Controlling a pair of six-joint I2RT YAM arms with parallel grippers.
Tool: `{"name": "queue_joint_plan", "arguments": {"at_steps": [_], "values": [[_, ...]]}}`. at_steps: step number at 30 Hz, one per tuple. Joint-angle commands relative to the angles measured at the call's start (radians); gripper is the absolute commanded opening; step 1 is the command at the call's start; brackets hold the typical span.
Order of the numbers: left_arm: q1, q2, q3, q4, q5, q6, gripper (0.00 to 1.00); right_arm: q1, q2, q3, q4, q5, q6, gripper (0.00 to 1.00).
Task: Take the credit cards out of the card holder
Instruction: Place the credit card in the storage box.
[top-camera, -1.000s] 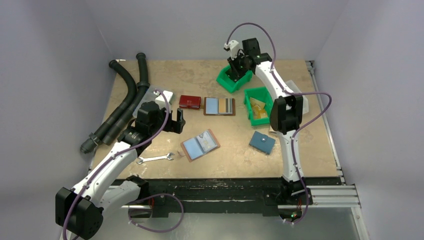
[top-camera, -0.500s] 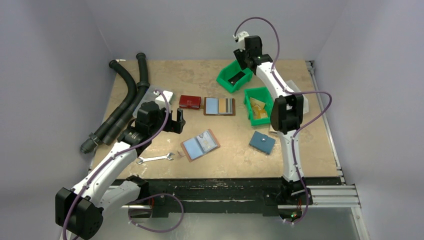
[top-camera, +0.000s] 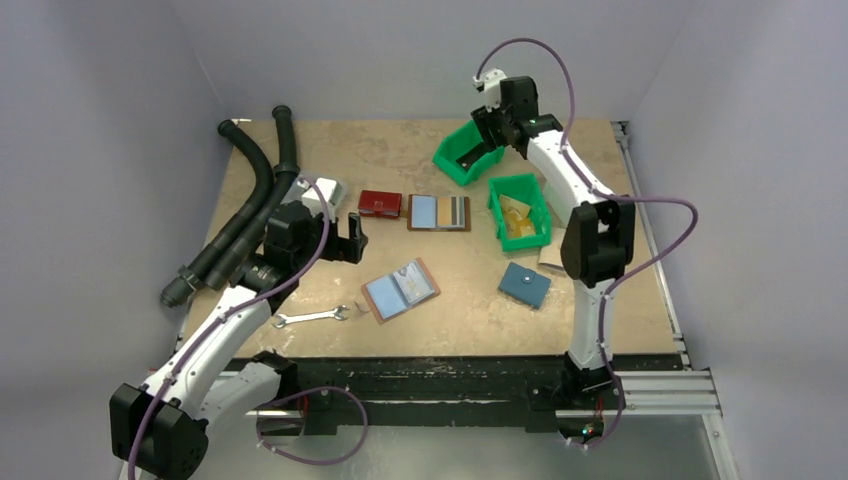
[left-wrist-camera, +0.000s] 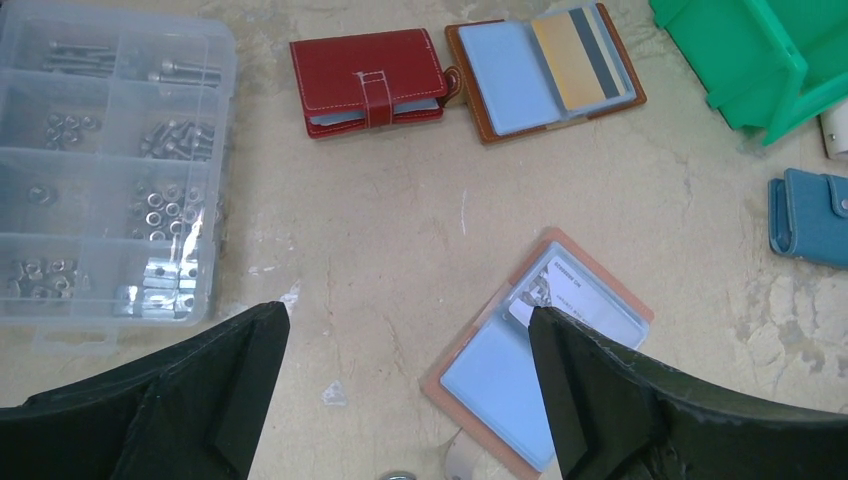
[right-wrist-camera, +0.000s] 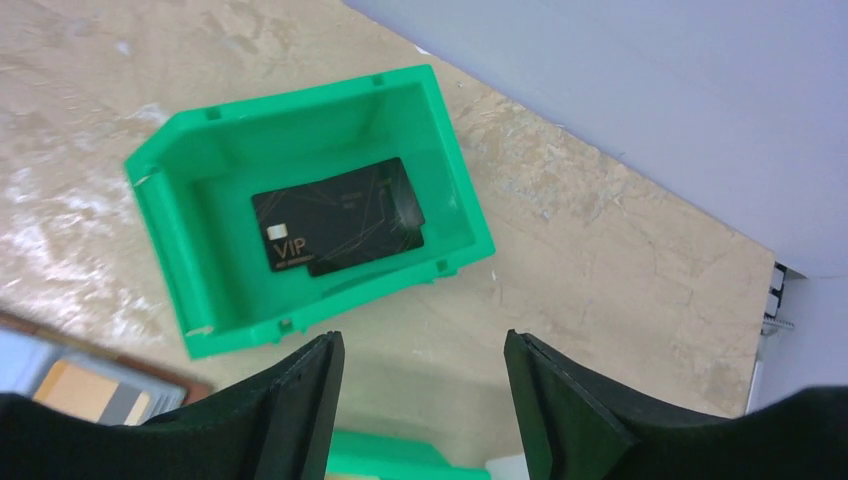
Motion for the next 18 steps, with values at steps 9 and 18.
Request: {"name": "queue_joint_plan", "arguments": {"at_steps": [9, 18], "values": [[0.042, -0.022, -0.012, 0.052, 0.016, -0.092, 1.00, -0.003, -0.398, -0.375, 0.101, -0.230, -0.014, 0.74], [0.043, -0.001, -0.026, 0.084, 0.140, -0.108, 0.93, -0.108, -0.666, -0.656, 0.183, -0.618, 0.026, 0.74]]}}
